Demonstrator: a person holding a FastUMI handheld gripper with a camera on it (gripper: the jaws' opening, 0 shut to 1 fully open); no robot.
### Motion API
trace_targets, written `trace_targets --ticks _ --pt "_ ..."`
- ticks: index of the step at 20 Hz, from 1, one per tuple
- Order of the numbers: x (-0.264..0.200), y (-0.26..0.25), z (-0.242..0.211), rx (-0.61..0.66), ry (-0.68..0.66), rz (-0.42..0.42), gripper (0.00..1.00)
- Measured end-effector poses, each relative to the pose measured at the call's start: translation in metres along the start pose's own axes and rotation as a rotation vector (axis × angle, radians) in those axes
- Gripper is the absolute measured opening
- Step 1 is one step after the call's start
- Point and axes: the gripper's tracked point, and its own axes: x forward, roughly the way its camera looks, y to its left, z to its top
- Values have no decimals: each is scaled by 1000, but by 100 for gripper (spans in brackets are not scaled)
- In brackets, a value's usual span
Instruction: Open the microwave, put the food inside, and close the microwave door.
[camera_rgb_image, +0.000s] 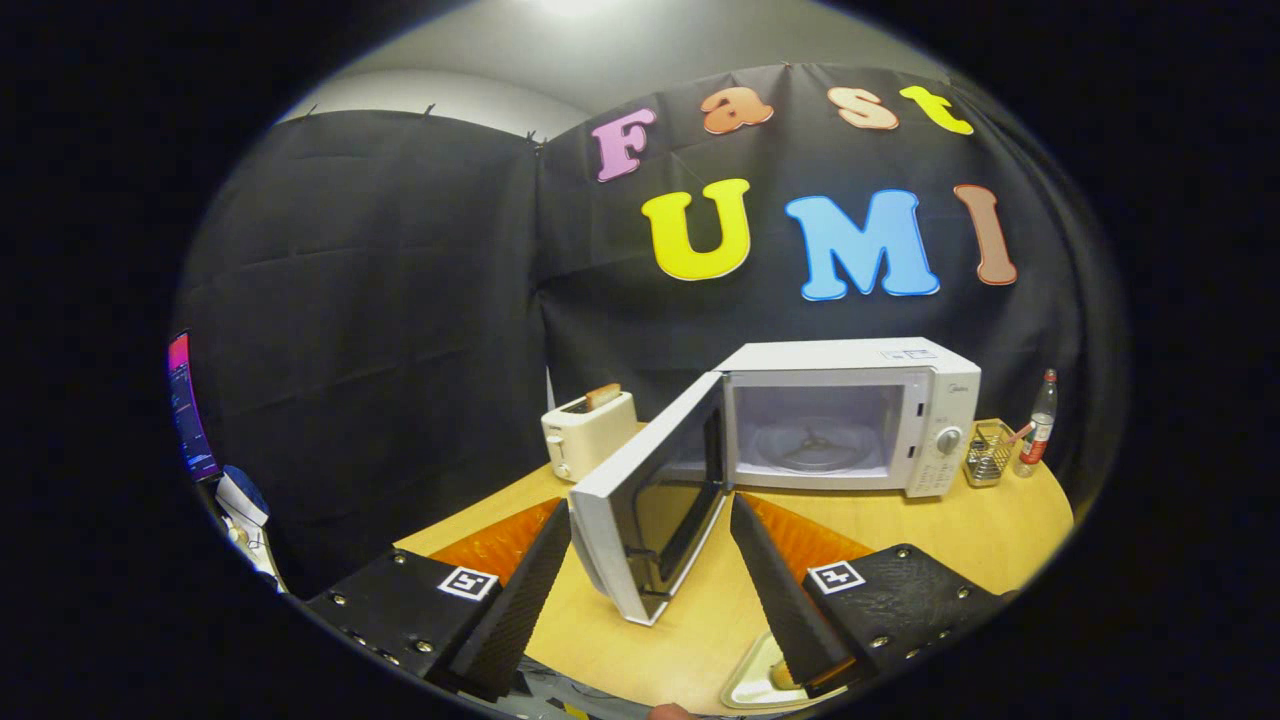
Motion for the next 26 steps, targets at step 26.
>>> trace_targets --ticks 26 --pt "-23 -125 -224 122 635 -251 98"
